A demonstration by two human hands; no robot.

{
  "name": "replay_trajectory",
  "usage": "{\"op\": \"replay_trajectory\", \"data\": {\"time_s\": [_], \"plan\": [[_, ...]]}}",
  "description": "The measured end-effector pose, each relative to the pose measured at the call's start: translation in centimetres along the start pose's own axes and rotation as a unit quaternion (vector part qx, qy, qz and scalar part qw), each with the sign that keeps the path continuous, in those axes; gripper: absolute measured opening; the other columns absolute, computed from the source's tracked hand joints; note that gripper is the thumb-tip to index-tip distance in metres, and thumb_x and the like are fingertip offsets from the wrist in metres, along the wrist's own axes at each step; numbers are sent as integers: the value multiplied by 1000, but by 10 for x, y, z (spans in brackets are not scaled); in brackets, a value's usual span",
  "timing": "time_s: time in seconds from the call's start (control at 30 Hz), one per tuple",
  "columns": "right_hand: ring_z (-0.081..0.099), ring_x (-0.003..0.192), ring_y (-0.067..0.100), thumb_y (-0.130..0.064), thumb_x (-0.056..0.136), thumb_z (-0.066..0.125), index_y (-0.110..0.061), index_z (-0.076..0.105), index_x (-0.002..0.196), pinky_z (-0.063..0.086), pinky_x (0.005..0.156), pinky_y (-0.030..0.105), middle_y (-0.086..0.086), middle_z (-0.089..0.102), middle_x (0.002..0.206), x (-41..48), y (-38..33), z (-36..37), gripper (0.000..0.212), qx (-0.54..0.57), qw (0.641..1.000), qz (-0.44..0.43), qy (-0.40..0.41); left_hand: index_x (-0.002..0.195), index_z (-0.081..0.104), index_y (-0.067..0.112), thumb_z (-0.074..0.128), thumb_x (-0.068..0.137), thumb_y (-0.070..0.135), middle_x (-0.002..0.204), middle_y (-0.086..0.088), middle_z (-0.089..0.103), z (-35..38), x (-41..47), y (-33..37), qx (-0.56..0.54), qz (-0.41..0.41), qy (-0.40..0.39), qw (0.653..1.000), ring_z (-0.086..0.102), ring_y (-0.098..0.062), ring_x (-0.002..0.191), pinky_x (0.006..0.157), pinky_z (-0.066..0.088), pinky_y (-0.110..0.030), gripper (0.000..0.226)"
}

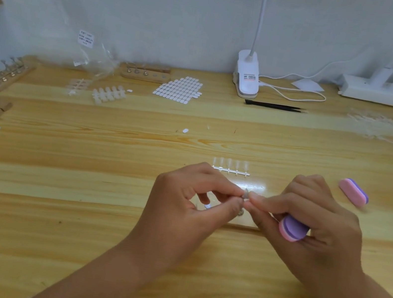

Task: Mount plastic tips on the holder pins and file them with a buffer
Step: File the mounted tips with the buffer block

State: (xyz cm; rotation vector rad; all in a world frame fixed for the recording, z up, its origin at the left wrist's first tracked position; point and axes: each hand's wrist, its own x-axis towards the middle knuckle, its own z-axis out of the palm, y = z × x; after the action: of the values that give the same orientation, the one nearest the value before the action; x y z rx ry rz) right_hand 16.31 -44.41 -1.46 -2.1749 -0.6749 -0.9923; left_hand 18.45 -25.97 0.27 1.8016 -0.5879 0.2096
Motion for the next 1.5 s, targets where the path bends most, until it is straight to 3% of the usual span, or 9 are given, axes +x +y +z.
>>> {"op": "replay_trajectory", "data": {"time_s": [0.27,0.37,0.47,0.6,0.77,0.97,1.1,1.33,1.5], "plan": [[34,67,4,-18,88,72,-4,75,77,38,67,27,-4,51,60,-1,2,3,18,21,1000,0,-22,82,79,20,80,76,8,79,10,71,0,2,-3,21,11,15,1000,67,-11,76,62,50,-23,14],[47,65,5,-26,89,69,-20,75,96,41,68,21,-18,49,66,3,-1,-4,12,92,993,72,-26,84,78,16,80,76,3,80,8,74,-2,6,-6,-38,-3,20,999,68,-7,72,64,48,-13,16],[61,64,6,-31,90,73,-28,73,100,42,68,10,-19,58,70,8,-2,-12,11,149,976,155,-33,84,78,18,79,77,4,80,10,75,0,5,-6,-59,-15,10,998,69,-5,75,67,50,-15,16],[67,67,18,-33,87,75,-26,78,94,53,65,26,-2,69,72,11,-1,-15,10,226,944,228,-82,84,78,22,80,77,5,80,10,75,1,3,-6,-66,-22,1,998,70,-7,74,68,53,-19,19],[57,63,30,-37,83,73,-34,78,87,46,63,32,10,60,64,12,-1,-17,7,278,917,261,-117,81,78,21,80,75,6,77,9,75,1,3,-3,-63,-24,-4,998,70,-7,70,65,52,-18,16],[41,57,19,-33,81,74,-27,76,81,37,59,14,-4,50,55,13,0,-19,6,309,895,283,-153,79,79,20,81,75,8,80,14,72,-2,1,0,60,37,-10,997,68,-6,79,71,50,-19,13],[36,57,11,-40,78,74,-28,75,79,33,57,15,-3,40,56,13,-1,-19,12,300,896,281,-169,81,79,19,78,76,13,82,13,71,-2,-2,-1,104,58,-8,993,67,-5,81,74,50,-20,7],[43,57,4,-33,79,81,-27,74,74,35,57,11,-14,50,55,10,0,-16,10,295,898,283,-164,81,79,18,77,77,12,83,14,71,-2,-2,-3,108,56,-27,992,67,-4,82,75,49,-19,7],[59,62,13,-39,86,79,-31,73,88,43,63,17,-18,52,62,10,-1,-13,11,202,945,236,-107,75,77,20,81,76,5,78,14,72,-4,4,-2,47,11,-18,999,68,-9,78,73,50,-18,16]]}}
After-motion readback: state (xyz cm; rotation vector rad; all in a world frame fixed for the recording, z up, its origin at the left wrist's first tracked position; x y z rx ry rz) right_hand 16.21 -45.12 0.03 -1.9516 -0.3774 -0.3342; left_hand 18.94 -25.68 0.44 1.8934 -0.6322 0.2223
